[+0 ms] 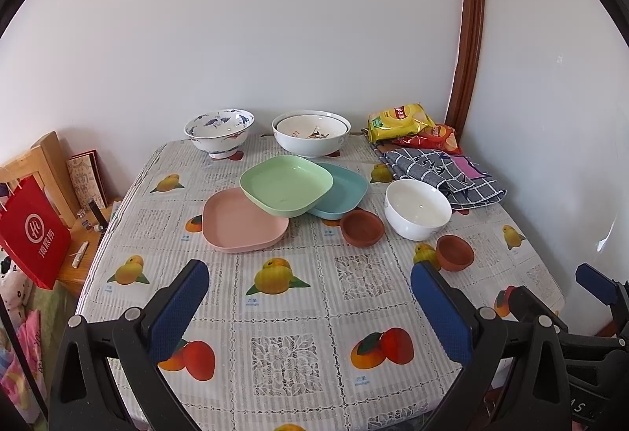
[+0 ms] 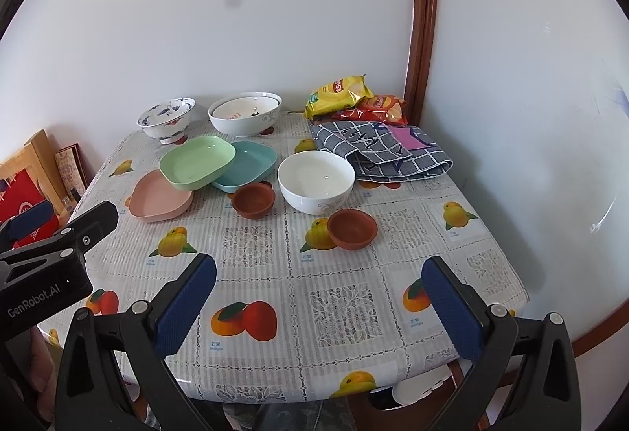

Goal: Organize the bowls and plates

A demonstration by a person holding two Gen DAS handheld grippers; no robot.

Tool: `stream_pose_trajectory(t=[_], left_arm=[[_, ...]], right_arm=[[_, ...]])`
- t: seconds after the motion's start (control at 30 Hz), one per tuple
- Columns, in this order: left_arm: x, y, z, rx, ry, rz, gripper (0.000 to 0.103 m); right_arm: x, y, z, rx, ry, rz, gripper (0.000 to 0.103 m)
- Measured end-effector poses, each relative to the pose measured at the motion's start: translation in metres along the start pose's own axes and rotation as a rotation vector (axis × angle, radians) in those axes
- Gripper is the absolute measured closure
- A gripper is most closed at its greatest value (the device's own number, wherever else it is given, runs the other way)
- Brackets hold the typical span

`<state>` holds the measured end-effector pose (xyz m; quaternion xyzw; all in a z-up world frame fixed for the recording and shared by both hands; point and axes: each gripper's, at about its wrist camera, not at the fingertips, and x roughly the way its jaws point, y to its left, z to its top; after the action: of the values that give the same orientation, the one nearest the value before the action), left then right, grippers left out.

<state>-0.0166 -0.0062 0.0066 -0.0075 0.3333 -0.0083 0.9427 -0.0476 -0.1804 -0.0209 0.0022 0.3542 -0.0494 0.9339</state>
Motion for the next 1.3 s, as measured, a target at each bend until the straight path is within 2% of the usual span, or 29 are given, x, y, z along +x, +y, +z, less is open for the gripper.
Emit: stream_pose_trajectory(t=[0.77, 1.3], left_arm=[[-0.0022, -0.0048, -0.0047, 0.005, -0.009, -0.006, 0.000], [-0.0021, 0.0026, 0.0048, 0.010, -0.021, -0.018, 0.000]], right_arm=[[-0.0056, 0.0000, 0.0011, 0.022, -0.004, 0.006, 0.000], [-0.0043, 0.0051, 0.0065, 0.027, 0.000, 0.008, 0.000]])
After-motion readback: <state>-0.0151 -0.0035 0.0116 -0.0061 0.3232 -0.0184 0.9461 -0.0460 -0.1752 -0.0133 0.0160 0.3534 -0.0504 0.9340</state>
